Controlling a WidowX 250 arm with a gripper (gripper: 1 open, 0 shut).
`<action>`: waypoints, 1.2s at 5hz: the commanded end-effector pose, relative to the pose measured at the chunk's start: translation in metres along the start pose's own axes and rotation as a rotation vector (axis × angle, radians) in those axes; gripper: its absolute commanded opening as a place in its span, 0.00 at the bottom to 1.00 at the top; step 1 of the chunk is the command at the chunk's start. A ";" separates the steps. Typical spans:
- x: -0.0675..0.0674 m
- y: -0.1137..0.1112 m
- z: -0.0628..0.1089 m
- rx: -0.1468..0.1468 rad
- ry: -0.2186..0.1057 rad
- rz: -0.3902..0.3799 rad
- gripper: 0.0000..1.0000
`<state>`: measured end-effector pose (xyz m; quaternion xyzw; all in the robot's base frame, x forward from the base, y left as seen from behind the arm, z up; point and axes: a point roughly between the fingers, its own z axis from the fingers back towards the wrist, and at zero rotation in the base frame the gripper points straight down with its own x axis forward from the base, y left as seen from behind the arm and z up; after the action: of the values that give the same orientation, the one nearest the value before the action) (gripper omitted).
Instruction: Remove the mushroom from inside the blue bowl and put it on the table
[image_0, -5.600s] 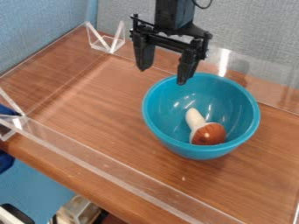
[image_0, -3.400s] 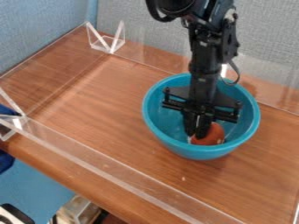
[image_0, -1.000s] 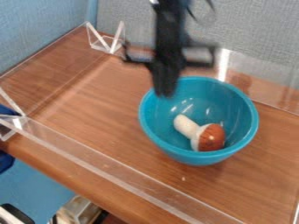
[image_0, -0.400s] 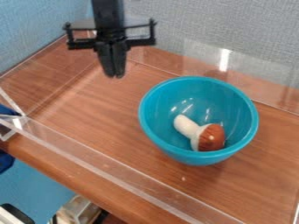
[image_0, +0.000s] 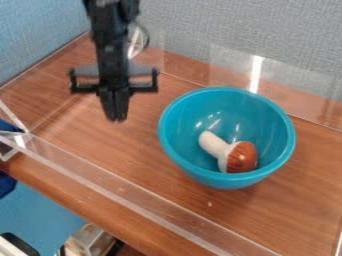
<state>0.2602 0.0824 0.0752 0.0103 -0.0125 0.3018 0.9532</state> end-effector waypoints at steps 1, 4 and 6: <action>0.014 0.004 -0.020 0.006 -0.019 0.064 0.00; 0.031 0.007 -0.025 0.029 -0.015 -0.007 0.00; 0.034 -0.007 -0.024 0.045 -0.012 -0.144 0.00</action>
<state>0.2817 0.0969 0.0394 0.0308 0.0164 0.2400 0.9702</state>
